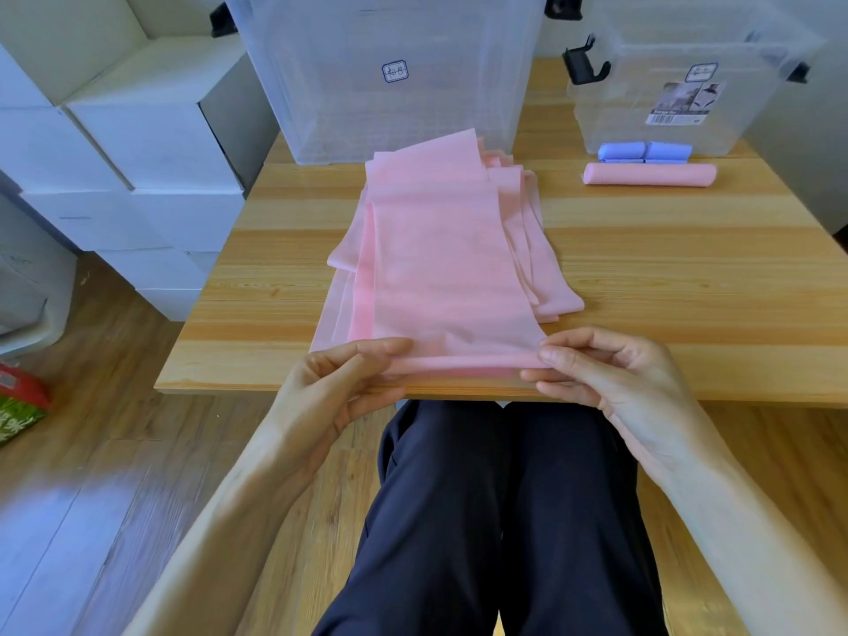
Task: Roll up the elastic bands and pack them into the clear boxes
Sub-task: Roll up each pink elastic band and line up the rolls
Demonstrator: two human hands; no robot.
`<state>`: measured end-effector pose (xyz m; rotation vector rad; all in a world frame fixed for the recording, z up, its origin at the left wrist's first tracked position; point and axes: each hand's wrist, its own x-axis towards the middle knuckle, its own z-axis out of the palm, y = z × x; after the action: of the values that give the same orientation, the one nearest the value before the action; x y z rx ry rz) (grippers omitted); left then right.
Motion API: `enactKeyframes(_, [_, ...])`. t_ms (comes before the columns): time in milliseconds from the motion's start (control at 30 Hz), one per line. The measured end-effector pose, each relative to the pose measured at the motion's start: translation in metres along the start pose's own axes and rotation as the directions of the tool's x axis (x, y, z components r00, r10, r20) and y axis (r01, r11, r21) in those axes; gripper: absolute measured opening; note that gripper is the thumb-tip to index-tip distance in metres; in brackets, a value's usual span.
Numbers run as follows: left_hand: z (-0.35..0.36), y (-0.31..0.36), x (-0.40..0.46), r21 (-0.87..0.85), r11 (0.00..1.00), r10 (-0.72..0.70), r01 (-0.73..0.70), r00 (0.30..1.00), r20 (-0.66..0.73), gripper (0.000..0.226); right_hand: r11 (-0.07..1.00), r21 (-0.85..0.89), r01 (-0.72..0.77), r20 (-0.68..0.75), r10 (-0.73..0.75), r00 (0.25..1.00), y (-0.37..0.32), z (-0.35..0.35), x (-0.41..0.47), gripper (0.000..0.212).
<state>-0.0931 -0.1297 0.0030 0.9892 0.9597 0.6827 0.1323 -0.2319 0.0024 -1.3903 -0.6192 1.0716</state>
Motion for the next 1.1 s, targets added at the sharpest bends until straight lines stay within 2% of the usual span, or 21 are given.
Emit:
enactKeyframes(233, [-0.001, 0.004, -0.006, 0.057, 0.998, 0.034, -0.035, 0.999, 0.012, 0.017, 1.000, -0.009, -0.018, -0.017, 0.018, 1.000, -0.002, 0.002, -0.005, 0.023])
enactKeyframes(433, [-0.001, 0.004, -0.006, -0.013, 0.999, 0.043, -0.043, 0.999, -0.021, 0.017, 1.000, -0.028, -0.001, -0.031, 0.000, 1.000, -0.002, 0.006, -0.007, 0.031])
enactKeyframes(633, [-0.001, 0.006, -0.007, -0.004, 0.999, 0.054, -0.054, 0.999, 0.003, 0.018, 1.000, -0.028, -0.002, -0.024, 0.001, 1.000, -0.001, 0.008, -0.008, 0.030])
enactKeyframes(733, [-0.001, 0.006, -0.007, -0.020, 0.998, 0.058, -0.058, 0.998, -0.021, 0.017, 1.000, 0.020, -0.007, -0.005, 0.008, 1.000, 0.001, 0.009, -0.009, 0.029])
enactKeyframes(900, [-0.002, 0.006, -0.006, -0.055, 0.998, 0.040, -0.043, 0.998, -0.044, 0.018, 0.973, 0.214, -0.084, 0.033, 0.079, 0.996, 0.003, 0.010, -0.006, 0.017])
enactKeyframes(1100, [-0.001, 0.006, -0.006, -0.050, 0.997, 0.056, -0.059, 0.997, -0.058, 0.016, 0.980, 0.197, -0.027, 0.023, 0.023, 0.999, 0.005, 0.011, -0.006, 0.021])
